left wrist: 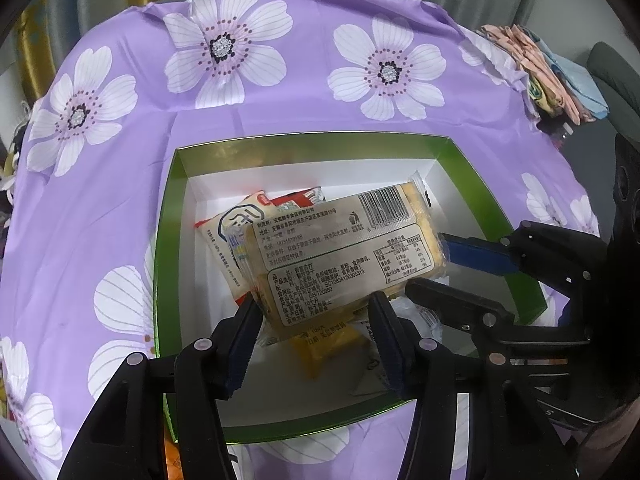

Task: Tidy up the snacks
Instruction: 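Lower the cracker packet into the green box and open the left gripper, then withdraw the left gripper and move it to the yellow-gold snack bag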

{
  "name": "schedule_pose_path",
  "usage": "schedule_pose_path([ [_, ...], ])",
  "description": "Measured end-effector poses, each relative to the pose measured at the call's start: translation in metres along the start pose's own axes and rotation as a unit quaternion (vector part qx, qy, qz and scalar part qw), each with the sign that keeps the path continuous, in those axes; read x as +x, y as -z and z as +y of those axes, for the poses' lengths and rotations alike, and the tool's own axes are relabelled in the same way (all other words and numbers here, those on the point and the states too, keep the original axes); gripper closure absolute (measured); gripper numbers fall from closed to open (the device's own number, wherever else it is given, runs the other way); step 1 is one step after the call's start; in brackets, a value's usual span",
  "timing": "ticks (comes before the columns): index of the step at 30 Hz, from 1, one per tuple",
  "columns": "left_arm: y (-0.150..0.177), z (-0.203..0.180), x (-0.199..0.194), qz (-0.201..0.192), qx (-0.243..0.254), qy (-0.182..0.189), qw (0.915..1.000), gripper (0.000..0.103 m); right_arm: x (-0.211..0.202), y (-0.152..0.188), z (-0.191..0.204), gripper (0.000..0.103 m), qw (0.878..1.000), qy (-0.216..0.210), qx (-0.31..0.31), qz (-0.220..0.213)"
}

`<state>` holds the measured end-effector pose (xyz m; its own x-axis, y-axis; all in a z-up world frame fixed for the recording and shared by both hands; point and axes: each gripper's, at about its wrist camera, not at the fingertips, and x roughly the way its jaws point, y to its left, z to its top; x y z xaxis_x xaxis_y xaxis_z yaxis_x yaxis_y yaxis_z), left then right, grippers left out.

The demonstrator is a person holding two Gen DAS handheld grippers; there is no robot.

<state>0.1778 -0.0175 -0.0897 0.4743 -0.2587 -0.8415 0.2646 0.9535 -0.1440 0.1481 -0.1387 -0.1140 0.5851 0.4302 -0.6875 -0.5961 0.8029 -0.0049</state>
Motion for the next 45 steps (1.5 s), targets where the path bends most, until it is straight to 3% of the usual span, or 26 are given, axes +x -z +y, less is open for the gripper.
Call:
schedule_pose_path([
  [4, 0.000, -0.003, -0.001, -0.002, 0.002, -0.009, 1.0000, 0.038, -0.003, 0.001, -0.001, 0.071, 1.000, 0.001, 0.007, -0.003],
  [7, 0.001, -0.002, -0.004, -0.005, 0.002, -0.015, 0.9999, 0.034, -0.008, 0.001, -0.001, 0.064, 1.000, 0.003, 0.012, -0.005],
  [17, 0.009, 0.006, -0.037, -0.033, -0.015, -0.018, 0.9992, 0.032, -0.042, 0.010, -0.003, 0.041, 0.998, 0.020, 0.043, -0.036],
  [19, 0.013, 0.014, -0.051, -0.048, -0.031, -0.018, 0.9982, 0.011, -0.052, 0.018, -0.005, 0.037, 0.997, 0.023, 0.056, -0.044],
  [20, 0.017, 0.019, -0.060, -0.058, -0.039, -0.017, 0.9974, 0.009, -0.057, 0.021, -0.006, 0.037, 0.997, 0.024, 0.060, -0.046],
  [31, 0.064, 0.067, -0.136, -0.125, -0.135, -0.028, 0.9825, 0.009, -0.088, 0.056, 0.011, 0.034, 0.996, 0.019, 0.078, -0.045],
  [45, 0.139, 0.118, -0.168, -0.118, -0.215, -0.076, 0.9665, 0.009, -0.092, 0.075, 0.052, 0.034, 0.997, -0.020, 0.074, -0.028],
])
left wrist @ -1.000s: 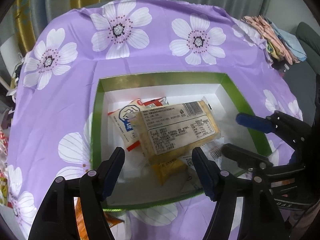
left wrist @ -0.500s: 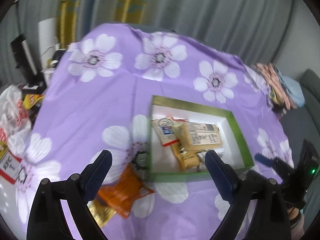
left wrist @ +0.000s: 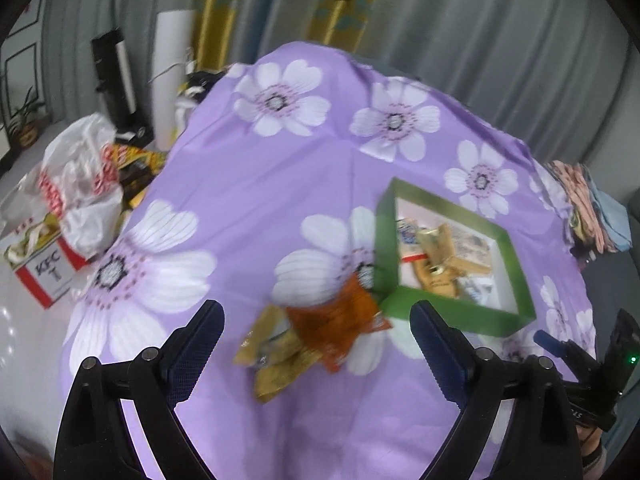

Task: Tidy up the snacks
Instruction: 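Withdraw the left gripper and move it to the yellow-gold snack bag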

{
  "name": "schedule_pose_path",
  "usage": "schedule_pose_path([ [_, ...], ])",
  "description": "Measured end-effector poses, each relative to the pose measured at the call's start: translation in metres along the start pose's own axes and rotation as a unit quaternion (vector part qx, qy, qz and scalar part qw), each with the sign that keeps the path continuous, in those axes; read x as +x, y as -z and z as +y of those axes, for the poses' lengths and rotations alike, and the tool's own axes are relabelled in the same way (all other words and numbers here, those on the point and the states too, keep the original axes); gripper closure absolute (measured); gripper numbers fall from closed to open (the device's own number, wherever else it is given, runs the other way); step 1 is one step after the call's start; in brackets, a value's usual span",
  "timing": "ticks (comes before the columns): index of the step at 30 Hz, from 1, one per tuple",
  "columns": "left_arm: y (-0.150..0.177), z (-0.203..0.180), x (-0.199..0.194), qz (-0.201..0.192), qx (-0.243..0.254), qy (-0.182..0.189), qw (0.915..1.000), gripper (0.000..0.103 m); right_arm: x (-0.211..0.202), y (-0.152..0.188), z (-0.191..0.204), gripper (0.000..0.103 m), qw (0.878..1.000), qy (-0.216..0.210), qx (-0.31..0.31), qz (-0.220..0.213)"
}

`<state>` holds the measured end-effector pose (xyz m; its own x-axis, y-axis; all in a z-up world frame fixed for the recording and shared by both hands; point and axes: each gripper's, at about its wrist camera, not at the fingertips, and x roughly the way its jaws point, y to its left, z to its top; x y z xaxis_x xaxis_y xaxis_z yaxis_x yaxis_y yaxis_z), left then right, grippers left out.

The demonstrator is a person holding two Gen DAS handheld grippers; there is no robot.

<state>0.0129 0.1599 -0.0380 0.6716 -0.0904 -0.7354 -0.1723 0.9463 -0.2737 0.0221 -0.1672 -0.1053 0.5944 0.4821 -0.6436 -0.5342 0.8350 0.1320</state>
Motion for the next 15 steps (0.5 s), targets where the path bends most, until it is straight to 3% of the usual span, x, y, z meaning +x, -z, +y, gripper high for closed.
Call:
schedule_pose_path([
  [7, 0.022, 0.037, 0.010, 0.027, -0.041, -0.003, 0.9988, 0.009, 0.023, 0.011, 0.037, 0.034, 0.997, -0.063, -0.003, 0.031],
  [15, 0.037, 0.050, 0.022, 0.038, -0.040, 0.020, 0.9983, 0.009, 0.068, 0.014, 0.102, 0.034, 0.988, -0.130, -0.049, 0.069],
])
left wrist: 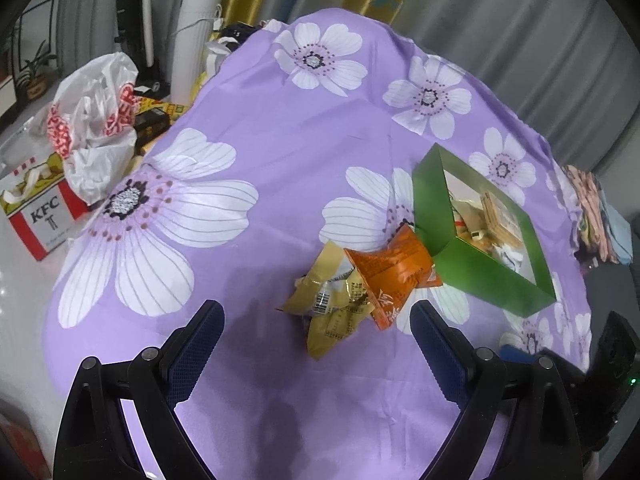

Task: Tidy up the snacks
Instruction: 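Withdraw the left gripper and move it to the yellow-gold snack bag, then close the left gripper on the yellow-gold snack bag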

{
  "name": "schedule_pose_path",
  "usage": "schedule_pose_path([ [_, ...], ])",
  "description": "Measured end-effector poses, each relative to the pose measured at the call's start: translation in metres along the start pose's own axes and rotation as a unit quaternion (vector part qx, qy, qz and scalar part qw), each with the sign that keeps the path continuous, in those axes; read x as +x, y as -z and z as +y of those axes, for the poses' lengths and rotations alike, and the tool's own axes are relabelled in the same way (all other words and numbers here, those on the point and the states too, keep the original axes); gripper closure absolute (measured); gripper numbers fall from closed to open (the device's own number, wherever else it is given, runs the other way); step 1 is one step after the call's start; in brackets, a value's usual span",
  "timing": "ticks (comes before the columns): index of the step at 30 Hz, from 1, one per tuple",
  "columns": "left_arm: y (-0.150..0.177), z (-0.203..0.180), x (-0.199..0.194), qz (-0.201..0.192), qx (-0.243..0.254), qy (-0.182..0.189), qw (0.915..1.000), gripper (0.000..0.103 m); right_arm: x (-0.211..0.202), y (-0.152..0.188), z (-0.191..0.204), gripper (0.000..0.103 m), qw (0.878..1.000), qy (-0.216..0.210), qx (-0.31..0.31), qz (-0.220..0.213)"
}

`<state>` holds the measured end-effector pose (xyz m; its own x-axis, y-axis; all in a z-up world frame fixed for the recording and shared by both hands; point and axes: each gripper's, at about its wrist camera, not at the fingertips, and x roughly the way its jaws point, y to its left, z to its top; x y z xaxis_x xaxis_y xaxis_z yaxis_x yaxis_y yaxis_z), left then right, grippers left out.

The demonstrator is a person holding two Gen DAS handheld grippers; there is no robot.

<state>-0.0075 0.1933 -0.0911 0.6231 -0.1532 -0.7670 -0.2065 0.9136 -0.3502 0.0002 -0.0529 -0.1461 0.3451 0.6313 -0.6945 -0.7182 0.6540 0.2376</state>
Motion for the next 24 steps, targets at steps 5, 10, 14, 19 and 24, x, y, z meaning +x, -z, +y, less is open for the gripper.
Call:
schedule_pose_path([
  [5, 0.001, 0.003, 0.011, 0.006, -0.001, 0.036, 0.9993, 0.009, 0.034, -0.022, 0.028, 0.034, 0.999, -0.032, -0.032, -0.004],
  [10, 0.004, 0.014, 0.022, 0.009, -0.021, 0.057, 0.9981, 0.009, 0.065, -0.044, 0.043, 0.036, 0.997, -0.043, -0.063, 0.002],
  [14, 0.004, 0.020, 0.026, 0.009, -0.028, 0.069, 0.9972, 0.009, 0.083, -0.055, 0.044, 0.036, 0.996, -0.049, -0.069, 0.009],
  [19, 0.003, 0.027, 0.034, 0.016, -0.043, 0.098, 0.9941, 0.009, 0.106, -0.067, 0.043, 0.037, 0.995, -0.049, -0.080, 0.023],
  [24, -0.001, 0.025, 0.047, 0.026, -0.043, 0.111, 0.9926, 0.009, 0.123, -0.072, 0.041, 0.038, 0.994, -0.047, -0.088, 0.043],
])
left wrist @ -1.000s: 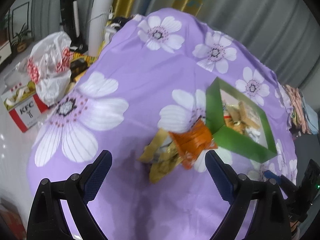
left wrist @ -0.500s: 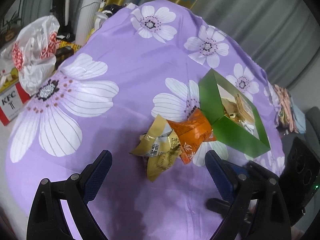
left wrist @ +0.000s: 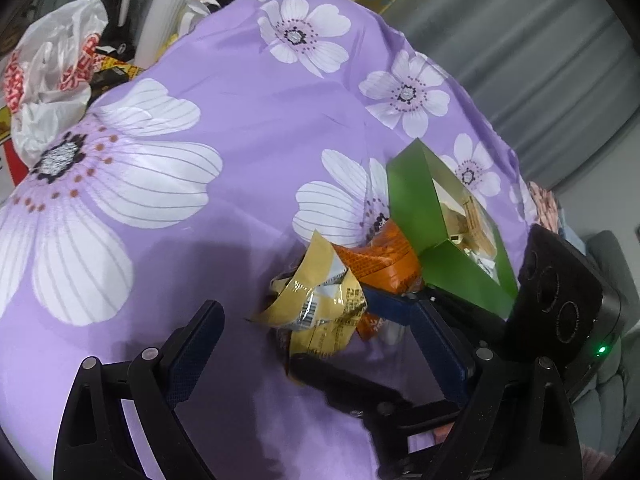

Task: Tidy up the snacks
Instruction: 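Close the left gripper on the yellow-gold snack bag, then lift the yellow-gold bag and carry it over the green box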

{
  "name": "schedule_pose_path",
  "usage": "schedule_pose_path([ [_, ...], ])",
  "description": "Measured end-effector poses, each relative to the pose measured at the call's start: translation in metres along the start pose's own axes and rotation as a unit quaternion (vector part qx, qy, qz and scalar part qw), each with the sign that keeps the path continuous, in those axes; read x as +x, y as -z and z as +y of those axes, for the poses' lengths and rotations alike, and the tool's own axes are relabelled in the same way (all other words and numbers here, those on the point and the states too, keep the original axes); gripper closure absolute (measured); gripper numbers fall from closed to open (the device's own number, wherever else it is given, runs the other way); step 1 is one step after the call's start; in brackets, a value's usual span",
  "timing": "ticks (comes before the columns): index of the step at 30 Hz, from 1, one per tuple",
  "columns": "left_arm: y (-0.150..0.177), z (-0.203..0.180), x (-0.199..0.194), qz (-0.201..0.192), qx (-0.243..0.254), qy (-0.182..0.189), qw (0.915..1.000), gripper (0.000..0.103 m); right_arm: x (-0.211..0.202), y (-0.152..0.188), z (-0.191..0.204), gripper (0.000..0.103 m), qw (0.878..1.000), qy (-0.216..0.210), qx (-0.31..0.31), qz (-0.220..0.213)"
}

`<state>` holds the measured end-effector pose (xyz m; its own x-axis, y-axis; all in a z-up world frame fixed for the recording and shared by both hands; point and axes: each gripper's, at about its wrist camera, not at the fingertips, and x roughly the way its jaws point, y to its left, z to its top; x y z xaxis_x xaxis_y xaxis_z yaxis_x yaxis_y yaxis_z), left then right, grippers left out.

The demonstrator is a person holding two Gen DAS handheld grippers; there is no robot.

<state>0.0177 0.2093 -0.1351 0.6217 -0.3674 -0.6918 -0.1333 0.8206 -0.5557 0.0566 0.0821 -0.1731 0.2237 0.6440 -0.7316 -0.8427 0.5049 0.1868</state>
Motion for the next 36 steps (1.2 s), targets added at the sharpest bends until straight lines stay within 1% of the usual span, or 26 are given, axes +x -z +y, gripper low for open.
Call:
schedule_pose_path([
  [1, -0.001, 0.001, 0.003, 0.003, -0.001, -0.002, 1.0000, 0.016, 0.002, 0.000, -0.001, 0.042, 1.000, -0.002, 0.002, 0.003],
  [2, -0.002, 0.002, 0.005, 0.006, -0.004, -0.003, 1.0000, 0.020, 0.004, 0.001, -0.002, 0.049, 1.000, -0.004, 0.004, 0.007],
  [3, -0.002, 0.004, 0.008, 0.008, -0.008, -0.012, 0.9999, 0.029, 0.006, 0.002, -0.003, 0.053, 1.000, -0.004, 0.004, 0.010],
  [4, -0.001, 0.005, 0.009, 0.008, -0.010, -0.016, 0.9998, 0.034, 0.006, 0.004, -0.004, 0.057, 1.000, -0.011, 0.008, 0.012],
  [5, -0.001, 0.006, 0.009, 0.009, -0.012, -0.016, 0.9998, 0.038, 0.005, 0.005, -0.004, 0.058, 1.000, -0.014, 0.011, 0.011],
  [6, 0.000, 0.007, 0.009, 0.007, -0.013, -0.012, 0.9998, 0.040, 0.004, 0.006, -0.005, 0.059, 1.000, -0.016, 0.012, 0.010],
  [8, 0.003, 0.005, 0.006, 0.005, -0.011, -0.015, 0.9998, 0.041, 0.003, 0.008, -0.004, 0.062, 1.000, -0.018, 0.014, 0.009],
  [9, 0.004, 0.003, 0.006, 0.005, -0.008, -0.015, 0.9998, 0.044, 0.000, 0.009, -0.002, 0.063, 1.000, -0.021, 0.013, 0.008],
  [11, 0.008, -0.002, 0.003, 0.006, 0.003, -0.023, 0.9997, 0.049, -0.004, 0.012, 0.000, 0.070, 1.000, -0.021, 0.010, 0.002],
  [16, 0.020, -0.021, -0.002, 0.011, 0.027, -0.022, 0.9993, 0.050, -0.023, 0.026, 0.005, 0.072, 1.000, -0.012, 0.009, -0.013],
  [20, 0.033, -0.048, -0.002, 0.024, 0.057, -0.016, 0.9980, 0.050, -0.049, 0.045, 0.002, 0.073, 0.999, -0.001, 0.023, -0.026],
  [24, 0.047, -0.078, 0.005, 0.044, 0.092, -0.007, 0.9948, 0.050, -0.074, 0.066, -0.007, 0.073, 0.998, 0.013, 0.044, -0.032],
  [28, 0.061, -0.112, 0.017, 0.065, 0.129, 0.008, 0.9894, 0.050, -0.101, 0.088, -0.016, 0.073, 0.997, 0.040, 0.062, -0.038],
  [30, 0.065, -0.130, 0.022, 0.074, 0.144, 0.020, 0.9866, 0.050, -0.119, 0.099, -0.022, 0.073, 0.994, 0.053, 0.078, -0.050],
  [36, 0.067, -0.182, 0.031, 0.075, 0.197, 0.032, 0.9771, 0.050, -0.159, 0.115, -0.038, 0.073, 0.987, 0.084, 0.105, -0.088],
])
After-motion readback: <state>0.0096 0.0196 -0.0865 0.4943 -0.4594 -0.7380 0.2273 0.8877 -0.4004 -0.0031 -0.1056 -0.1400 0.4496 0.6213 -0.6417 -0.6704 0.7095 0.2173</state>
